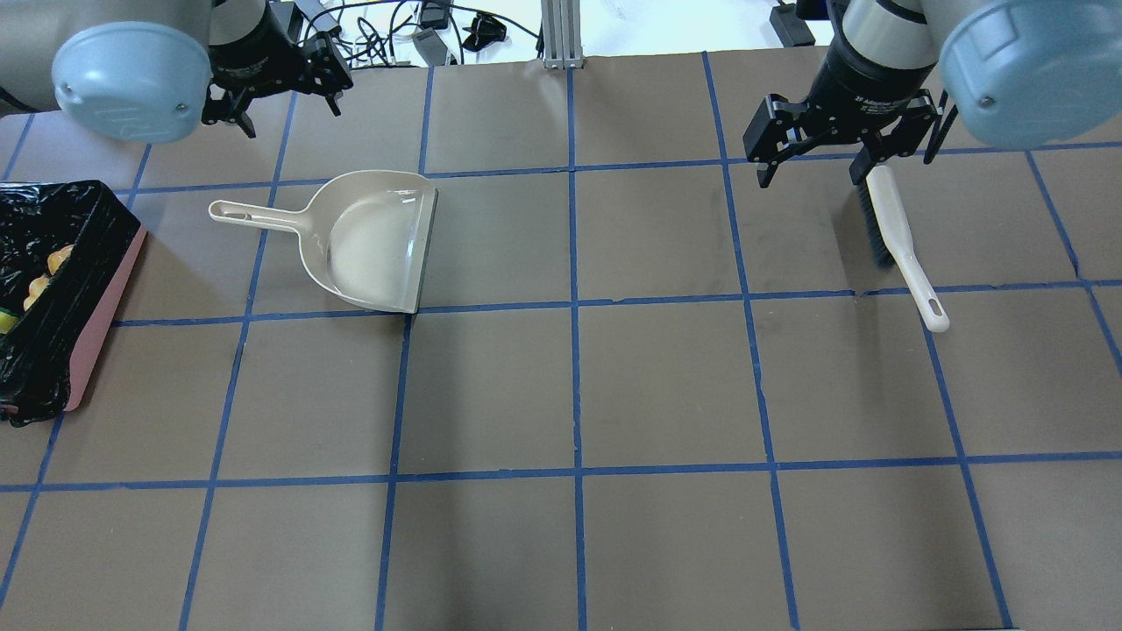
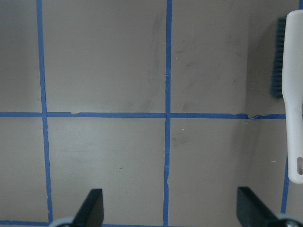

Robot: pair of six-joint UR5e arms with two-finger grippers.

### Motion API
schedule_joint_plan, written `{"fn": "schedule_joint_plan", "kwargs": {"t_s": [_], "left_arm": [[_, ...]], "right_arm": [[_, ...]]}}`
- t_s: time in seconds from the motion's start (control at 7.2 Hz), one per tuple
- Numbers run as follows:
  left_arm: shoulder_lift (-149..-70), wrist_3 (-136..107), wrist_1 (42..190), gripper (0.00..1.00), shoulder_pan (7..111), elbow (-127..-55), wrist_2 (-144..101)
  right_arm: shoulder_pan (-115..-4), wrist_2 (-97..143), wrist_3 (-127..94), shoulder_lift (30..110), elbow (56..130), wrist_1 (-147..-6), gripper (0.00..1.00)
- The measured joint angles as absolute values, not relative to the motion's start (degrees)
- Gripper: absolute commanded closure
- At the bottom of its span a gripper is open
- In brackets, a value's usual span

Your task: Sweep and dump trash into bin

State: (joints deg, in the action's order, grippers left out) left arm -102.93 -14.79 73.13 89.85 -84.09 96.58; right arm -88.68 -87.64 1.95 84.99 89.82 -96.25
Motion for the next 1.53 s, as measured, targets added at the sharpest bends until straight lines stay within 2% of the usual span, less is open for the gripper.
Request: {"fn": "schedule_joint_plan", "kwargs": {"t_s": [0.69, 1.53], "left_arm": [[-97.1, -9.1, 90.0, 0.00, 96.6, -84.3, 93.5], [-93.9, -4.5, 92.1, 0.00, 97.3, -88.5, 86.8]], "right_arm": [[-88.8, -88.0, 1.8, 85.1, 89.8, -96.2, 0.00], [-90.1, -88.1, 1.1, 85.1, 89.8, -96.2, 0.00]]}}
